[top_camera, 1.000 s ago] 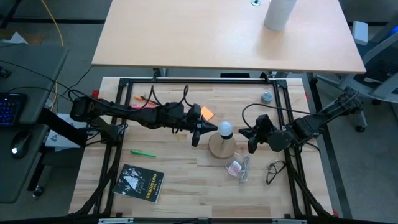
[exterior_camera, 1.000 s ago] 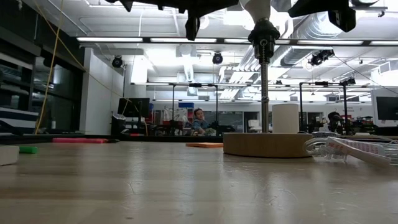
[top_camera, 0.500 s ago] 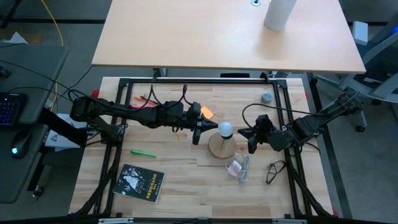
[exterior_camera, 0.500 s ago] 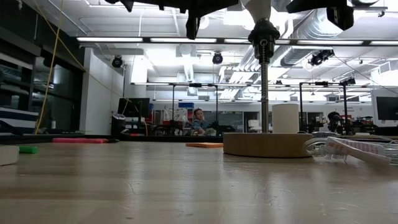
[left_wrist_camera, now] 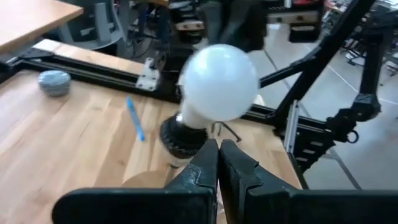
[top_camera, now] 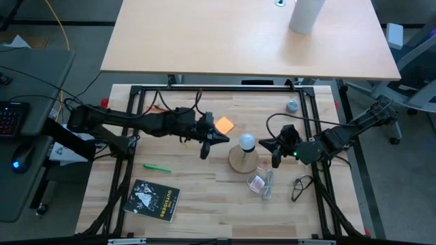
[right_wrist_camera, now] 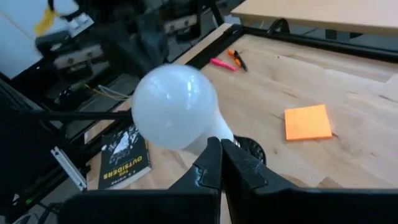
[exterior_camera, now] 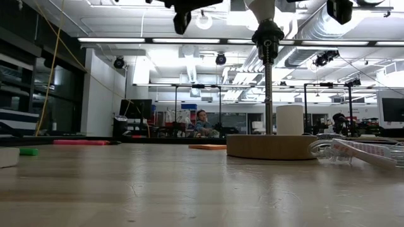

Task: Screw lightbulb
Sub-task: Insert the white lightbulb into the lamp

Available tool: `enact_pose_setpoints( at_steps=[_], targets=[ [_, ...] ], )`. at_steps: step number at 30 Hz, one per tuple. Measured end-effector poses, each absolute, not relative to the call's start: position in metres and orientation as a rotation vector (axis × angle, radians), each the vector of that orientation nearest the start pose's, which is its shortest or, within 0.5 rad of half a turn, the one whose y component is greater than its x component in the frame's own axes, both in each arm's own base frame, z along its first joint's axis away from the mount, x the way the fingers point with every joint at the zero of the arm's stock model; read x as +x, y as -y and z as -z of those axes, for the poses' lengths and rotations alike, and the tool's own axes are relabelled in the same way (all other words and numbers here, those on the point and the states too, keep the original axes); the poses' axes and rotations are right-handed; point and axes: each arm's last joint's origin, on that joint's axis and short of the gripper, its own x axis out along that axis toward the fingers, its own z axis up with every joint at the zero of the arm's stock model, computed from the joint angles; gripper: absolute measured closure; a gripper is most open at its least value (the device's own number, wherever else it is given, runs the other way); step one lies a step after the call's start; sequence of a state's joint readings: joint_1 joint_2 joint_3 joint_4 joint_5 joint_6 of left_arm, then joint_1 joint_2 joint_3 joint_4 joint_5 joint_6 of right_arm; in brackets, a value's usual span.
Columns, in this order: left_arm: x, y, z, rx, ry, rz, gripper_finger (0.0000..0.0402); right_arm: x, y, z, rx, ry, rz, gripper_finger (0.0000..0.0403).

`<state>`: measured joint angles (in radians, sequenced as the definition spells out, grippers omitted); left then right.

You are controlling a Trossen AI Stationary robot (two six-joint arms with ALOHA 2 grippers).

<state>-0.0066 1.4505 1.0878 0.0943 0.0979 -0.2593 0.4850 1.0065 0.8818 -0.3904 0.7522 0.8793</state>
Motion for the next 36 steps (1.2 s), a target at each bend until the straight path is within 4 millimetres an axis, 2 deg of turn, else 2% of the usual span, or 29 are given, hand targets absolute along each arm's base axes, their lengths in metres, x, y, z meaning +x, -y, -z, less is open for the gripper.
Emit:
enact_pose_setpoints(
  at_steps=[6,10,16,24,36],
  targets=[
    [0.35,0.022,-0.294,-0.269,-0.256,0.114,0.0401,0.193,-0.078,-0.314,0.563,-0.233,0.452,0.0403],
    [0.357,0.024,-0.287,-0.298,-0.238,0.081,0.0402,0.195,-0.077,-0.317,0.573,-0.205,0.447,0.0403],
    [0.357,0.019,-0.295,-0.276,-0.167,0.064,0.0401,0.197,-0.074,-0.32,0.567,-0.173,0.454,0.0403],
    [0.356,0.022,-0.293,-0.277,-0.198,0.099,0.0402,0.201,-0.067,-0.322,0.592,-0.148,0.469,0.0403],
    [0.357,0.023,-0.291,-0.229,-0.203,0.114,0.0401,0.209,-0.068,-0.319,0.598,-0.167,0.451,0.0403]
  ],
)
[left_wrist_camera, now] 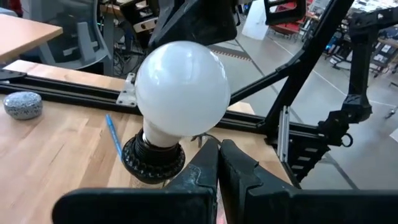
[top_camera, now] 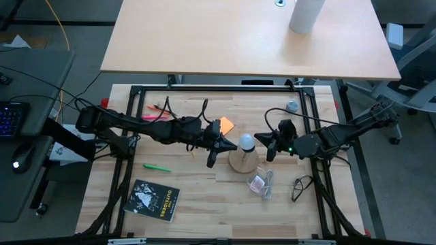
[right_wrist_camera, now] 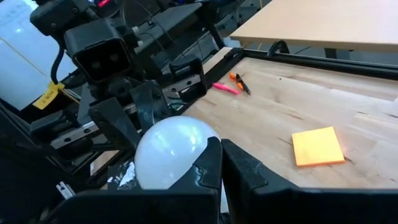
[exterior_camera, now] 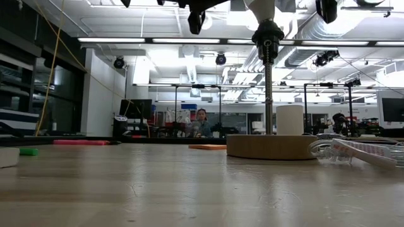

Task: Screw lightbulb
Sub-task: Insert the white lightbulb into the lamp

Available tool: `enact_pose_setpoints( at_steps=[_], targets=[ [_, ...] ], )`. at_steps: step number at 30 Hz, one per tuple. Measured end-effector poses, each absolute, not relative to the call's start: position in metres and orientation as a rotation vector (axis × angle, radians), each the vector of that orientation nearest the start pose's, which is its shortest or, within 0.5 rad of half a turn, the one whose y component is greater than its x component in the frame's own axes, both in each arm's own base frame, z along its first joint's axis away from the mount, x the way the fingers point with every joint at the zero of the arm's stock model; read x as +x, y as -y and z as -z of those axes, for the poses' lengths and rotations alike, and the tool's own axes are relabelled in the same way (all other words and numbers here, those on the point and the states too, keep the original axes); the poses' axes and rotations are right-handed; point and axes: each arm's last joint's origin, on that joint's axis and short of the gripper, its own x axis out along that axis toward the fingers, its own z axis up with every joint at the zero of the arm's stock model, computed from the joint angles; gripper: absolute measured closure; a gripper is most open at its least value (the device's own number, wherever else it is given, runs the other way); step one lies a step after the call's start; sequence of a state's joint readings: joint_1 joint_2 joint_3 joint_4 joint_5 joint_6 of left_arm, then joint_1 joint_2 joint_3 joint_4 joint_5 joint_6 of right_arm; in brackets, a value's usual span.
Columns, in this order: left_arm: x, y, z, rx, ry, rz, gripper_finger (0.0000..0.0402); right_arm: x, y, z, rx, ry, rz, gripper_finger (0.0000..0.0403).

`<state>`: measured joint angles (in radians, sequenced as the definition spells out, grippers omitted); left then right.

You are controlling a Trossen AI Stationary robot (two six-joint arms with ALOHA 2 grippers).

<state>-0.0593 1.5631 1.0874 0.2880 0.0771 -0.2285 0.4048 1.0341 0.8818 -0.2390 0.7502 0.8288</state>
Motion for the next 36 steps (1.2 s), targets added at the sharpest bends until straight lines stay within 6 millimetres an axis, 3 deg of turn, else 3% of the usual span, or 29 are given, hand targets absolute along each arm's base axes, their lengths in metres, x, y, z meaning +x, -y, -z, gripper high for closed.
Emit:
enact_pose_setpoints(
  at_steps=[19,36],
  targets=[
    [0.369,0.022,-0.275,-0.193,-0.216,0.092,0.0401,0.212,-0.059,-0.321,0.607,-0.144,0.465,0.0403],
    [0.374,0.009,-0.29,-0.173,-0.161,0.059,0.0401,0.213,-0.059,-0.321,0.63,-0.134,0.469,0.0403]
  ],
)
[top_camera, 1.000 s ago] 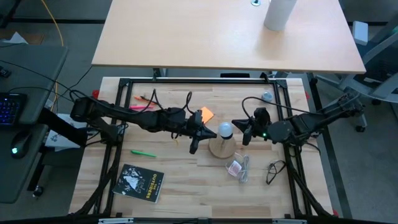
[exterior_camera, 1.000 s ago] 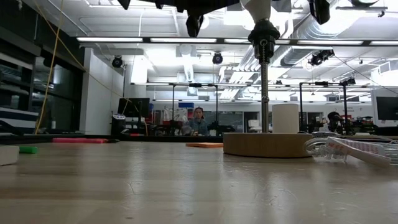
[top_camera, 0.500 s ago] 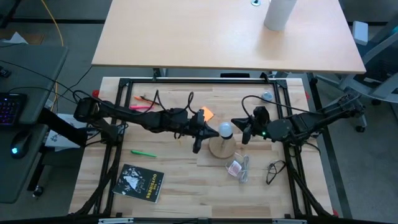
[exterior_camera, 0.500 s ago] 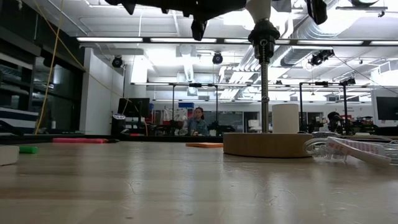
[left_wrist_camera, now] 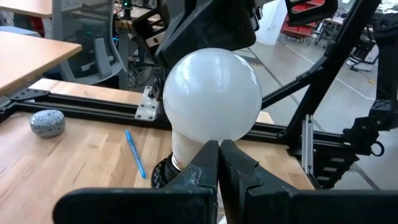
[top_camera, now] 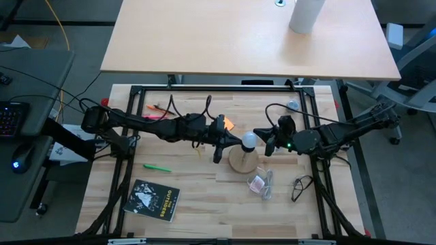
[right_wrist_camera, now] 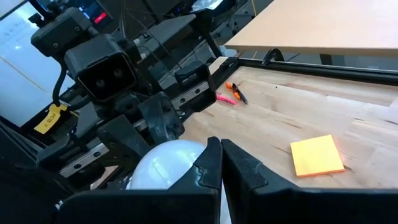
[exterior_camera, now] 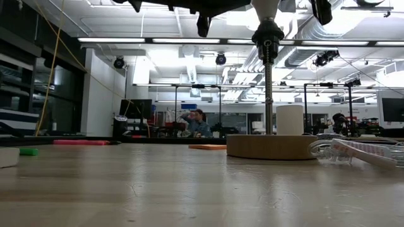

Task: Screw lightbulb
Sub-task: Insert the white lightbulb into the lamp

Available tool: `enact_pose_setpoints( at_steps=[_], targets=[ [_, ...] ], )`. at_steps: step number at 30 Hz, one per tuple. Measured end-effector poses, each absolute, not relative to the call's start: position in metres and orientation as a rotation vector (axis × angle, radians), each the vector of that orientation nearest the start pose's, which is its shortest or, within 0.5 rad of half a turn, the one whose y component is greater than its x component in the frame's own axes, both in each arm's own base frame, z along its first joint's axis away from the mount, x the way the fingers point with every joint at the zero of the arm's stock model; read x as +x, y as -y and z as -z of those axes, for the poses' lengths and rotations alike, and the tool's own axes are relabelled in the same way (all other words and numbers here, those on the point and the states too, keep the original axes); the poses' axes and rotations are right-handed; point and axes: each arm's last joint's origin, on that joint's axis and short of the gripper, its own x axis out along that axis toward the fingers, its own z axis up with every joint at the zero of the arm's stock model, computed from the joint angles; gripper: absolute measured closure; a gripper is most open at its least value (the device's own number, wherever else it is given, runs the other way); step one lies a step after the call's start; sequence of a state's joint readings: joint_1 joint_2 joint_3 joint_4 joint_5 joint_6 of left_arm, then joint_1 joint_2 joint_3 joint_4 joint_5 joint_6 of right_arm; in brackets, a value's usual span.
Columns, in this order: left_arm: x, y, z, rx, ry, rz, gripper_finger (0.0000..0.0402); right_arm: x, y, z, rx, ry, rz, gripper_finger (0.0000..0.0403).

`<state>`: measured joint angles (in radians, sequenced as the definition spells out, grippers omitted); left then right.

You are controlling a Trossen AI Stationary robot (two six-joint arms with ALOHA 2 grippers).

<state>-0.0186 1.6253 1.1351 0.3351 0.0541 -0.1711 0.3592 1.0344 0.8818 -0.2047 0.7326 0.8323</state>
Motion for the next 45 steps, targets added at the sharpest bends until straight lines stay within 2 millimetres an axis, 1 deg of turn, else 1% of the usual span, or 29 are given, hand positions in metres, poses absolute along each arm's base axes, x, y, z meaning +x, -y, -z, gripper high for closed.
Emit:
enact_pose_setpoints(
  at_steps=[7,12,23,33,38,45],
  targets=[
    [0.374,0.007,-0.288,-0.172,-0.175,0.039,0.0401,0.213,-0.059,-0.321,0.631,-0.135,0.468,0.0403],
    [0.374,0.006,-0.288,-0.177,-0.18,0.013,0.0401,0.213,-0.06,-0.321,0.664,-0.129,0.469,0.0403],
    [0.374,0.005,-0.287,-0.189,-0.186,0.008,0.0401,0.226,-0.063,-0.308,0.716,-0.133,0.536,0.0403],
    [0.374,0.005,-0.287,-0.187,-0.184,-0.018,0.0402,0.225,-0.063,-0.306,0.703,-0.138,0.56,0.0403],
    [0.375,0.003,-0.284,-0.185,-0.204,-0.051,0.0401,0.224,-0.063,-0.299,0.714,-0.171,0.585,0.0403],
    [0.377,0.004,-0.281,-0.211,-0.209,-0.049,0.0402,0.224,-0.063,-0.301,0.717,-0.163,0.585,0.0403]
  ],
)
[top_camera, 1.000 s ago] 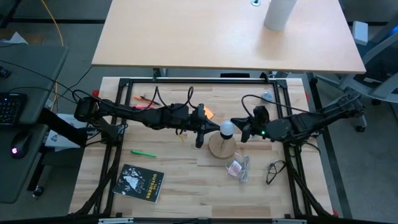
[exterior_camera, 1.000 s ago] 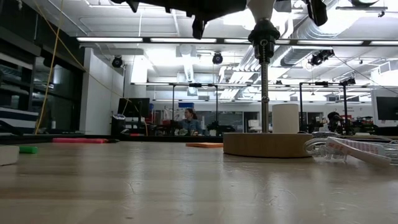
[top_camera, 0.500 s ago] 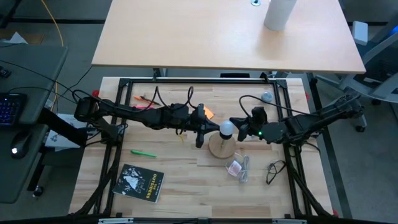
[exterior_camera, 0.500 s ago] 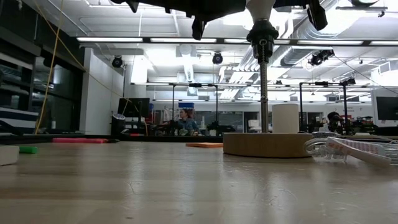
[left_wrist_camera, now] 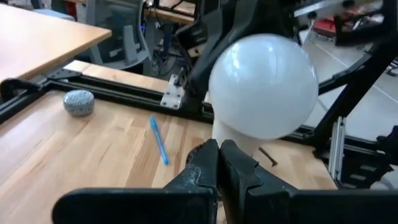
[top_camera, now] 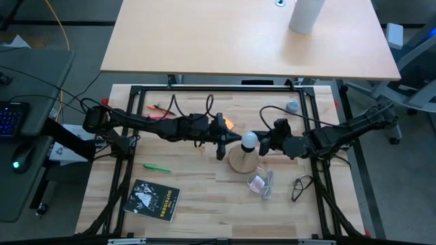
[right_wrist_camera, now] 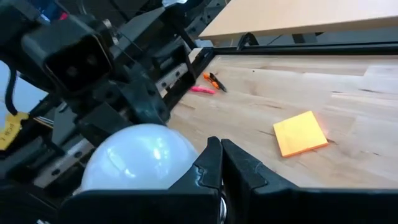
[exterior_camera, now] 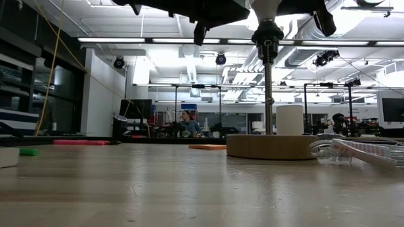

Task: Screw lightbulb
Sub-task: Insert the white lightbulb into the lamp

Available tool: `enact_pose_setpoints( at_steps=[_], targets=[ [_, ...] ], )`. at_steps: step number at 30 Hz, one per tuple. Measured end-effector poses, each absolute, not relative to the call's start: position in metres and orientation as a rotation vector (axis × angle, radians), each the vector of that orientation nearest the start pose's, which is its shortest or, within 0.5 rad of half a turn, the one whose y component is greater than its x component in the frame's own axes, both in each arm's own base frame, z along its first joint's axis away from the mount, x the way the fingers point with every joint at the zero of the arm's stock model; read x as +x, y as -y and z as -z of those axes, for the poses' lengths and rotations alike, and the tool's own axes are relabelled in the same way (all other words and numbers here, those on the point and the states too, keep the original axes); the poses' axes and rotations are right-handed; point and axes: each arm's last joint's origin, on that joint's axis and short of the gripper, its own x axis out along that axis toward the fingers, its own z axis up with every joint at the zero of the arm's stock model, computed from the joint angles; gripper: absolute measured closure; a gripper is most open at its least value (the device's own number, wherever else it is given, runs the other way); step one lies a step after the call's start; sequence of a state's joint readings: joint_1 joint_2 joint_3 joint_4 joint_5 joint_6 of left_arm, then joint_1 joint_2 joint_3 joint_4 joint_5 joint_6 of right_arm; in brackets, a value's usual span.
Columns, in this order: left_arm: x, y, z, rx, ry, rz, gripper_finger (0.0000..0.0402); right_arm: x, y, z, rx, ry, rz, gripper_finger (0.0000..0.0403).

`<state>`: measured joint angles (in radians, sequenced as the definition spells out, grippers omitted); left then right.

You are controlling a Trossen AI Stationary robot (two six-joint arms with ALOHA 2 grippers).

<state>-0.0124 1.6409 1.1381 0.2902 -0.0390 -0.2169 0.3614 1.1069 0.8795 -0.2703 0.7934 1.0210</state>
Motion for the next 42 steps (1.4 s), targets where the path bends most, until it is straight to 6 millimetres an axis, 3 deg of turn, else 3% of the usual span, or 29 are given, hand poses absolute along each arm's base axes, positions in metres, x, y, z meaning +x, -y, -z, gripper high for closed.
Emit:
enact_pose_setpoints(
  at_steps=[8,16,19,22,28,35,42],
  targets=[
    [0.374,-0.01,-0.28,-0.193,-0.241,-0.086,0.0402,0.215,-0.059,-0.304,0.681,-0.183,0.6,0.0403],
    [0.359,-0.031,-0.295,-0.214,-0.242,-0.111,0.0402,0.192,-0.051,-0.321,0.64,-0.157,0.56,0.0403],
    [0.353,-0.016,-0.308,-0.207,-0.213,-0.001,0.0402,0.19,-0.051,-0.324,0.627,-0.179,0.512,0.0403],
    [0.346,0.012,-0.317,-0.177,-0.21,0.093,0.0402,0.191,-0.051,-0.323,0.601,-0.204,0.486,0.0403],
    [0.345,0.059,-0.315,-0.109,-0.197,0.141,0.0401,0.196,-0.045,-0.322,0.559,-0.23,0.474,0.0403],
    [0.365,0.056,-0.31,0.006,-0.189,0.079,0.0402,0.205,-0.023,-0.323,0.553,-0.254,0.426,0.0403],
    [0.391,0.059,-0.322,0.15,-0.189,0.106,0.0402,0.207,-0.006,-0.323,0.545,-0.273,0.407,0.0403]
  ],
)
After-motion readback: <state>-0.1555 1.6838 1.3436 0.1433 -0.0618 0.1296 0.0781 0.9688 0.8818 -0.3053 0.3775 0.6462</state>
